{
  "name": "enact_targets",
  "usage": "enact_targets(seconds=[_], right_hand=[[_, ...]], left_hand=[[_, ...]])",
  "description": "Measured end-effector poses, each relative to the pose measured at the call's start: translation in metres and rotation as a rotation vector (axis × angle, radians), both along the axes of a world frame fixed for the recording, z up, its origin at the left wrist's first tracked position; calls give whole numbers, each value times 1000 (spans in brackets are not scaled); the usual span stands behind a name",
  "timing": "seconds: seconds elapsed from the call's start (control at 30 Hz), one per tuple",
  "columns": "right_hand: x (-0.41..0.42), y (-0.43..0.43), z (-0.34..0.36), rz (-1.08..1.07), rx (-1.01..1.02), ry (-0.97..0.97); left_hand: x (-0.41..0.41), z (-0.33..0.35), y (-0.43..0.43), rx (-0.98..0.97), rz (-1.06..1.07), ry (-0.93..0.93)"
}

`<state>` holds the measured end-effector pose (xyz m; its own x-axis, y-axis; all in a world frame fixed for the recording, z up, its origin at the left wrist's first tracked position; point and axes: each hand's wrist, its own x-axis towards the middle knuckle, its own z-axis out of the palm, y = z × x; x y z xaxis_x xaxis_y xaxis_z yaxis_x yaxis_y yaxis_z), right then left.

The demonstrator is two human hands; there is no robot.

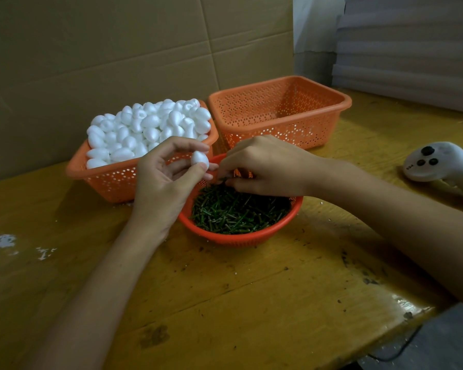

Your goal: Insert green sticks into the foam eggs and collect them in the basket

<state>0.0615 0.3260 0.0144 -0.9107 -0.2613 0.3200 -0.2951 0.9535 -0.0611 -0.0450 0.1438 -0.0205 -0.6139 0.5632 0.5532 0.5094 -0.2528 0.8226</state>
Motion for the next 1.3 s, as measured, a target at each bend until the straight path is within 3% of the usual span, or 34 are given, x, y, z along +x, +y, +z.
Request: enact_targets(seconds=[1.3], right_hand=[[0,-1,1,-10,-4,-10]], left_hand=[[5,1,-1,3,0,-9]])
